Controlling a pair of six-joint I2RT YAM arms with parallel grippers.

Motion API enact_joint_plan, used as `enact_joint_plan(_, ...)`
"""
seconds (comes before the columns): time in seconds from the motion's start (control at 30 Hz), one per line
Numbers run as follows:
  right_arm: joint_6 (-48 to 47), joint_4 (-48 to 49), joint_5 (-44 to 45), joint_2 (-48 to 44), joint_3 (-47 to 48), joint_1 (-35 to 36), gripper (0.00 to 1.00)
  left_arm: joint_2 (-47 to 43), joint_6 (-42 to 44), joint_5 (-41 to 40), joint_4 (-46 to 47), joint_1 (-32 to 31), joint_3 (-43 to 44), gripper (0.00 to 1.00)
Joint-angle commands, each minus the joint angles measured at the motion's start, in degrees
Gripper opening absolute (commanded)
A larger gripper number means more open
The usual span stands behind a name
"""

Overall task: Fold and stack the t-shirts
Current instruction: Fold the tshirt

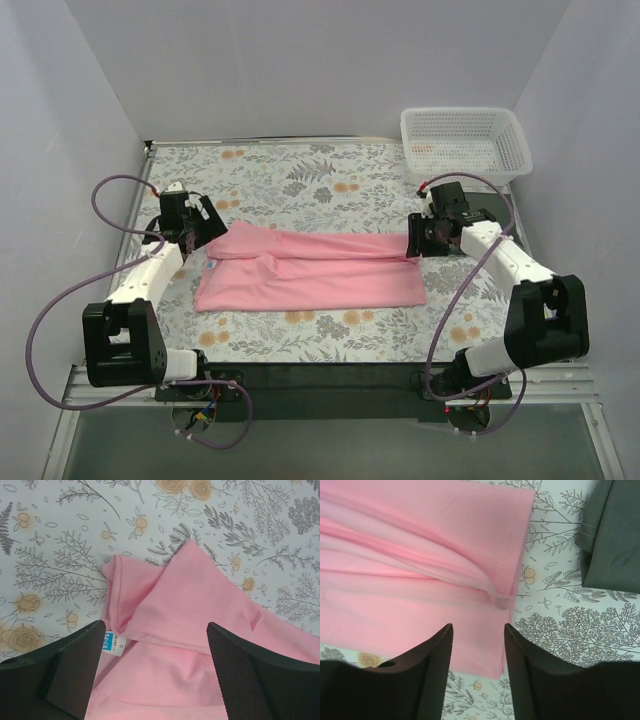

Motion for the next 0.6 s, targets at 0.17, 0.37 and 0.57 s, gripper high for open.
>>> enact_joint_plan(0.17,0.30,4.58,-5.91,-9.98,-4.48,0.87,0.54,8.03,3.61,5.91,3.06,-5.16,7.15,0.68)
enact_joint_plan(0.37,-0.05,6.35,-8.82,-12.62,-6.68,0.87,0.56,19.98,5.55,2.84,4.55,-6.39,15.05,0.53)
enact_joint_plan(0.57,-0.58,6.96,-9.70,-14.99,-9.05,0.87,0.56,27.36,6.60,0.73,5.26,-6.66,19.99,0.47)
